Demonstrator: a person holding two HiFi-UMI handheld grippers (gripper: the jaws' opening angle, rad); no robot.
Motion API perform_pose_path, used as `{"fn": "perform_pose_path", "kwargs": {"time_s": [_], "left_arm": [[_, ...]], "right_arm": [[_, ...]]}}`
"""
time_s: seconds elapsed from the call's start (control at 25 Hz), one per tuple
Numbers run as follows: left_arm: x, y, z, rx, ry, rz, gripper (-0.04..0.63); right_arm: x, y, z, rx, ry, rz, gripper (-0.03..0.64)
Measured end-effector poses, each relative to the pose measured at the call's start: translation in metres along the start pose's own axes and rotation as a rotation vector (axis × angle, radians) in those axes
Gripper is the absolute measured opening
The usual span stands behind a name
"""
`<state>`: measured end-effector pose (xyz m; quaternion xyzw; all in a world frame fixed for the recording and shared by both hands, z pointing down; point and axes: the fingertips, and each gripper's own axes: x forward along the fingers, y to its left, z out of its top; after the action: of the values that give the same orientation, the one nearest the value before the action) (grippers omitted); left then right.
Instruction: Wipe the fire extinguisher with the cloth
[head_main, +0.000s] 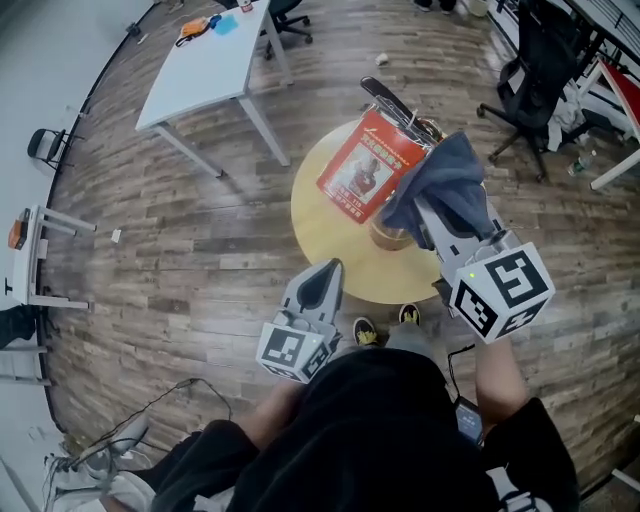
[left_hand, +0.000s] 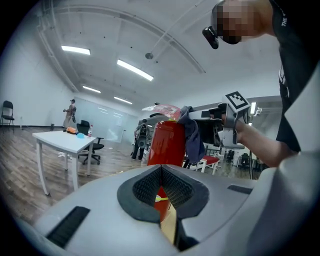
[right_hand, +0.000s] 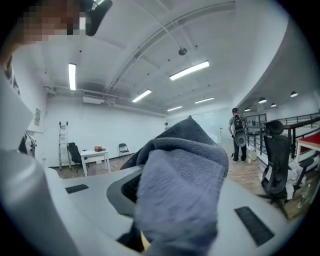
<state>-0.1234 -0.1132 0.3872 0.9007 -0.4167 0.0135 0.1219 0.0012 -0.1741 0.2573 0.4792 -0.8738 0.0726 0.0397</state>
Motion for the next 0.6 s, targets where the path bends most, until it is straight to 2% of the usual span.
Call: {"fn": "perform_pose_path", "kwargs": {"time_s": [0.16,0.24,0.36,0.44,0.48,0.6], "left_arm": [[0.0,0.002,-0.001,0.002,0.003,-0.007,0.023],[-0.003,0.003,-0.006,0.0,0.014,-0.007,0.023],[-0.006,0.008,-0.014,-0.004,0.039,0.001,0.023],[-0.006,0.009,-0.018,-0.005,0.054,0.006,0.023],[-0.006,0.009,-0.02,-0.001,0.061,0.005,0.023],[-0.006,0.007,-0.024,0.004,0.081,-0.002,0.023]], "right_arm": [[-0.012,0.002,-0.014,0.084,-0.064,0.04,0.067],[-0.018,-0.002,-0.046,0.116,-0.036,0.02,0.067],[-0.007,-0.017,-0.135,0.045,0.108,-0.056,0.069],[0.006,-0.025,-0.204,-0.046,0.127,-0.043,0.069],[0.012,-0.03,-0.245,-0.072,0.169,-0.039,0.069],[0.026,-0.049,-0.359,-0.016,0.407,-0.079,0.069]]}}
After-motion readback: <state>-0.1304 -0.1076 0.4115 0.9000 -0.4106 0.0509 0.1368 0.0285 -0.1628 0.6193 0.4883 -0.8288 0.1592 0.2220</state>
